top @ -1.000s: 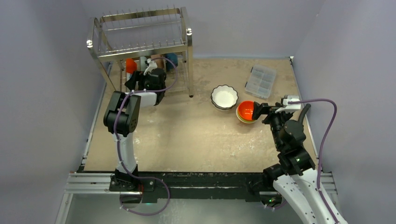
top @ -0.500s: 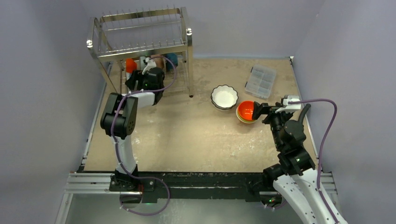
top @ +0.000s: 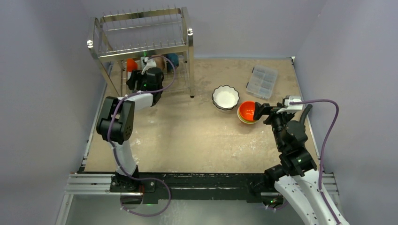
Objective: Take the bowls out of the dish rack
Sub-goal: Pick up the bowl from the dish rack, then place the bowl at the center of the board.
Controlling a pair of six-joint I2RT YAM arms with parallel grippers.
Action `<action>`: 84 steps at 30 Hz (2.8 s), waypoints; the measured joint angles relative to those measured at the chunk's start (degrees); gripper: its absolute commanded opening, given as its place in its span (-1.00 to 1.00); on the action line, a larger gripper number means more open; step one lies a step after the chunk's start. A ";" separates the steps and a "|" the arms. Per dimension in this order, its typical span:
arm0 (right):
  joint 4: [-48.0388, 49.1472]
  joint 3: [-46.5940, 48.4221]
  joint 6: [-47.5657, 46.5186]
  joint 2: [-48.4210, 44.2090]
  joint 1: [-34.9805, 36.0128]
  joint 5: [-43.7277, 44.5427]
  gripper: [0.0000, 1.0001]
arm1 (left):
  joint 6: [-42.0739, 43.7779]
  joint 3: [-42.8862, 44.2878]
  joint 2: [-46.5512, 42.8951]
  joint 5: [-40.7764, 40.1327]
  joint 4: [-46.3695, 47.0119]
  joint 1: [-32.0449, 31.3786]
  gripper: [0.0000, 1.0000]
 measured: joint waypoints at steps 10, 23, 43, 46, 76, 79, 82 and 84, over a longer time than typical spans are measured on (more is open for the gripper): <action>0.02 0.00 -0.02 0.00 -0.02 -0.42 0.97 | -2.56 -0.42 -5.14 6.25 -4.09 -0.15 -0.82; 0.02 0.00 0.02 -2.10 -0.02 -1.49 0.97 | 0.59 -4.35 -8.79 5.14 -4.76 -7.69 -1.00; -1.36 1.66 2.40 -2.51 0.02 -6.73 0.97 | 4.68 -18.97 -28.17 -5.29 -4.52 -29.29 -1.00; -2.45 3.28 3.23 -0.50 0.02 -8.50 0.97 | 4.68 -20.94 -28.94 -6.88 -4.72 -32.54 -1.00; -17.64 21.70 5.53 30.51 0.02 -29.90 0.97 | 33.97 -38.45 -19.58 -15.67 32.48 -63.45 -1.00; -18.23 21.84 5.53 32.81 0.02 -31.58 0.97 | 40.79 -39.60 -15.54 -15.45 42.16 -64.35 -1.00; -18.43 22.21 5.55 34.80 0.02 -33.11 0.97 | 47.63 -40.37 -10.84 -15.08 51.84 -65.33 -1.00; -18.45 22.60 5.55 35.98 0.04 -34.25 0.97 | 52.78 -40.54 -7.54 -14.93 56.26 -65.75 -1.00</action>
